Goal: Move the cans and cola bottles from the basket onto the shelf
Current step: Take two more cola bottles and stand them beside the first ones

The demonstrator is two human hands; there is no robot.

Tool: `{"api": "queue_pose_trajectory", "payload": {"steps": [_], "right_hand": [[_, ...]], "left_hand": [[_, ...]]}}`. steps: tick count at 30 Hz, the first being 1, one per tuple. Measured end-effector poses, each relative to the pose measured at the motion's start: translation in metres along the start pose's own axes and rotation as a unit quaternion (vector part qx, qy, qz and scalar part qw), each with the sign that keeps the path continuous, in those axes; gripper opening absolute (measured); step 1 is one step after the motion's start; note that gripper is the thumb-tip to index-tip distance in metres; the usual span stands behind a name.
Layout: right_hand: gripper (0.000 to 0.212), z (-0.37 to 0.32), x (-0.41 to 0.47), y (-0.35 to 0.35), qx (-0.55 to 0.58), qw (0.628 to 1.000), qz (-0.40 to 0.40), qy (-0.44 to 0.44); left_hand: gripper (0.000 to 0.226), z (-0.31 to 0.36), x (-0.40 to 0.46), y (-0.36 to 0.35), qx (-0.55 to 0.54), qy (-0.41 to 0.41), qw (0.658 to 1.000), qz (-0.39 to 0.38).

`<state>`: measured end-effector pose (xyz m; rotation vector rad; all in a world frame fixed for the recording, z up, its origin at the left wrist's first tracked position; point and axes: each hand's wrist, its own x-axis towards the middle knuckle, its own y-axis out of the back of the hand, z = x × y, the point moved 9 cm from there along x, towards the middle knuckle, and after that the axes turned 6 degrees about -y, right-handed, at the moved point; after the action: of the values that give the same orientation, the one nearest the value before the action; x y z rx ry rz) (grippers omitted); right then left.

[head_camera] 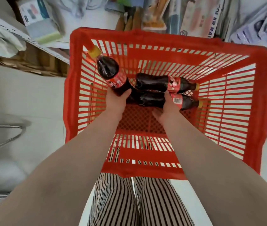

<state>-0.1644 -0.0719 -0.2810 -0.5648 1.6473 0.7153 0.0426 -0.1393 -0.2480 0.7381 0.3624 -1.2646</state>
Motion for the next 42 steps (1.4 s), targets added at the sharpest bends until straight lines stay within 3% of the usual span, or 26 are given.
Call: {"api": "queue_pose_trajectory", "payload": {"steps": [5, 12, 18, 23, 27, 30, 34, 37, 40, 42], "right_hand": [[0.051, -0.003, 0.003, -0.001, 0.072, 0.997, -0.005, -0.001], [0.048, 0.008, -0.063, 0.032, 0.048, 0.997, -0.045, -0.037], [0.053, 0.016, -0.178, 0.063, 0.101, 0.986, -0.131, -0.019], [0.025, 0.026, -0.284, 0.084, 0.087, 0.973, -0.206, 0.062], [0.055, 0.044, -0.342, 0.106, 0.117, 0.947, -0.269, 0.132], [0.061, 0.059, -0.376, 0.126, 0.159, 0.927, -0.3, 0.161], [0.033, 0.075, -0.409, 0.168, 0.166, 0.932, -0.239, 0.214], [0.019, 0.081, -0.419, 0.211, 0.149, 0.939, -0.157, 0.267], [0.038, 0.094, -0.424, 0.252, 0.182, 0.936, -0.125, 0.275], [0.041, 0.104, -0.429, 0.275, 0.226, 0.925, -0.149, 0.268]], "left_hand": [[0.058, 0.002, -0.006, 0.002, 0.033, -0.009, 0.999, -0.006], [0.067, 0.027, -0.058, 0.03, 0.119, -0.059, 0.99, -0.046], [0.057, 0.09, -0.136, 0.059, 0.073, -0.119, 0.982, -0.131], [0.038, 0.144, -0.201, 0.078, 0.007, -0.131, 0.971, -0.198], [0.053, 0.173, -0.25, 0.081, -0.001, -0.134, 0.952, -0.274], [0.047, 0.191, -0.281, 0.075, 0.017, -0.142, 0.933, -0.329], [0.028, 0.212, -0.326, 0.053, 0.031, -0.164, 0.904, -0.393], [0.034, 0.218, -0.365, 0.032, 0.054, -0.184, 0.875, -0.444], [0.048, 0.21, -0.398, 0.011, 0.081, -0.188, 0.847, -0.49], [0.036, 0.207, -0.422, -0.003, 0.093, -0.197, 0.833, -0.509]]}}
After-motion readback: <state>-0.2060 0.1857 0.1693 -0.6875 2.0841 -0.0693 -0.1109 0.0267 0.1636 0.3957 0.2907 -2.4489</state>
